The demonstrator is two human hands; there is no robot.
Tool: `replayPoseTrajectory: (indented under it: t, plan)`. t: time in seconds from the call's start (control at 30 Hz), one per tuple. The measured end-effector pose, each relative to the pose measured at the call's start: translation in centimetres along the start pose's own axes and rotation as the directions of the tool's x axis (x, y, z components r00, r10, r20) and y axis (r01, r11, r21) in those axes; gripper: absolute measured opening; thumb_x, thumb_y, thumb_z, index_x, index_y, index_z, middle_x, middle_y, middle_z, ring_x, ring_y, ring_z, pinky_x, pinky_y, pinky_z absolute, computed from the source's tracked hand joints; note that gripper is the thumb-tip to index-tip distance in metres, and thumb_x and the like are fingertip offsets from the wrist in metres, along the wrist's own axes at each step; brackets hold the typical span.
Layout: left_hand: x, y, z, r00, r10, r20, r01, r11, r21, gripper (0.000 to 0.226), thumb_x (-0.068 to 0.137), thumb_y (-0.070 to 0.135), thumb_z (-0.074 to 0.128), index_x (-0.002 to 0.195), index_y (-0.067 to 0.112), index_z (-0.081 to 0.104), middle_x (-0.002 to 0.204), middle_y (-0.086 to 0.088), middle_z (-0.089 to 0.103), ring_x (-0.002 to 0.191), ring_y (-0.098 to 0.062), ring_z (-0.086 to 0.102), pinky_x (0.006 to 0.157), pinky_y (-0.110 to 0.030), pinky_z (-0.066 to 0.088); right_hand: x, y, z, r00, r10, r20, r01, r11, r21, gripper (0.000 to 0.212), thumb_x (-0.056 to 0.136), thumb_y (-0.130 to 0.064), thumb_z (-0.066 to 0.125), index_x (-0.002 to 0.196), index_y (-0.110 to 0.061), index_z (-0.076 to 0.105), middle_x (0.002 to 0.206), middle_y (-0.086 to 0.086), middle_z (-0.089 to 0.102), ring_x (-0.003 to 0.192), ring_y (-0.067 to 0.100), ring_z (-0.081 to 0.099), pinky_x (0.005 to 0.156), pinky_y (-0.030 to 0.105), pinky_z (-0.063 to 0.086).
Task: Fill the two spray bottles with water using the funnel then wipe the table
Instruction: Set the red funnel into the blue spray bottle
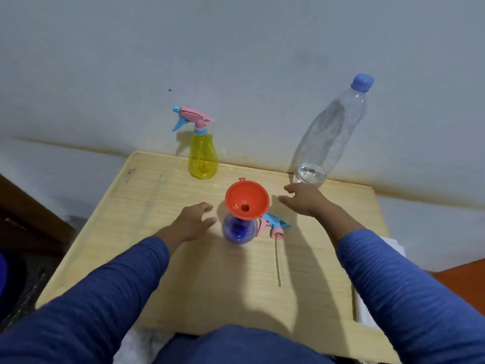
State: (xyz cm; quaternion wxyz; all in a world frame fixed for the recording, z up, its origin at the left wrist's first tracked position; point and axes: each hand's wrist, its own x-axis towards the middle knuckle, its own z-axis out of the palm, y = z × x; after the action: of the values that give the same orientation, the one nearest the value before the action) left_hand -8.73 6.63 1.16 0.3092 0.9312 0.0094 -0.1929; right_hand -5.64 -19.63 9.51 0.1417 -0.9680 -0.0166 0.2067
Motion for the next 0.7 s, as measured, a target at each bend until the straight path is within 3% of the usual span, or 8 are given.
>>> replayPoseTrajectory:
  t: [0.07,0.13,0.37,0.5,0.57,0.63,0.7]
  plan:
    - [1.3,0.5,-2.2,0.996,-0.024,0.089,0.009,0.986,0.166,0.053,0.092,0.035,0.054,0.138,0.011,0.042,0.142,-0.007,0.047,0.130,-0.023,0.043,0.104,-0.029,0.033,0.3,-0.2,-0.8,0.995,0.048,0.082,-0.031,0.979,-0.202,0.053,0.096,-0.042,0.042,0.135,-0.006,0.046,0.140,0.013,0.048,0.129,0.028,0.043,0.103,0.034,0.035]
    - [2.6,2.1,-4.6,0.991,-0.001,0.132,-0.040,0.950,0.310,0.052,0.095,0.037,0.048,0.139,0.010,0.041,0.143,-0.009,0.045,0.131,-0.026,0.041,0.105,-0.031,0.032,0.4,-0.4,-1.8,0.990,0.103,0.097,-0.074,0.960,-0.268,0.052,0.096,-0.043,0.041,0.128,-0.003,0.052,0.132,0.013,0.054,0.123,0.027,0.048,0.097,0.031,0.038]
    - [5.8,12.2,-12.6,0.960,0.150,0.236,-0.271,0.705,0.656,0.058,0.097,0.046,0.039,0.142,0.010,0.035,0.148,-0.010,0.037,0.135,-0.028,0.034,0.109,-0.036,0.029,-1.4,0.4,-7.8,0.940,0.328,-0.089,-0.336,0.937,-0.095,0.043,0.087,-0.033,0.059,0.119,-0.006,0.052,0.122,0.012,0.057,0.109,0.029,0.054,0.088,0.033,0.043]
    - [7.6,19.4,-15.1,0.934,0.277,0.228,-0.355,0.623,0.697,0.065,0.094,0.052,0.040,0.144,0.011,0.032,0.148,-0.008,0.036,0.137,-0.028,0.032,0.112,-0.042,0.028,-2.6,1.4,-13.4,0.885,0.424,-0.190,-0.438,0.898,-0.038,0.037,0.087,-0.033,0.060,0.113,-0.008,0.053,0.105,0.008,0.053,0.101,0.027,0.054,0.082,0.033,0.043]
    - [8.1,23.1,-15.6,0.902,0.379,0.208,-0.413,0.615,0.672,0.067,0.093,0.053,0.042,0.144,0.010,0.032,0.147,-0.008,0.038,0.136,-0.028,0.032,0.111,-0.042,0.029,-3.0,1.8,-16.1,0.852,0.443,-0.278,-0.465,0.885,-0.014,0.026,0.088,-0.031,0.058,0.091,-0.006,0.052,0.098,0.007,0.051,0.088,0.025,0.051,0.074,0.032,0.041]
    - [8.2,26.5,-15.4,0.864,0.473,0.172,-0.470,0.635,0.613,0.069,0.092,0.052,0.045,0.144,0.009,0.030,0.146,-0.007,0.040,0.135,-0.028,0.033,0.110,-0.041,0.030,-3.2,1.9,-18.5,0.819,0.437,-0.371,-0.469,0.883,0.007,0.031,0.088,-0.031,0.056,0.071,-0.008,0.045,0.096,0.010,0.054,0.076,0.022,0.050,0.063,0.029,0.038]
    - [8.2,29.0,-14.7,0.835,0.535,0.129,-0.513,0.671,0.535,0.073,0.089,0.053,0.049,0.145,0.010,0.029,0.145,-0.007,0.040,0.134,-0.028,0.035,0.108,-0.040,0.032,-3.2,1.8,-20.4,0.808,0.399,-0.433,-0.439,0.898,0.008,0.027,0.088,-0.035,0.056,0.083,-0.008,0.055,0.109,0.013,0.058,0.082,0.022,0.054,0.064,0.026,0.040]
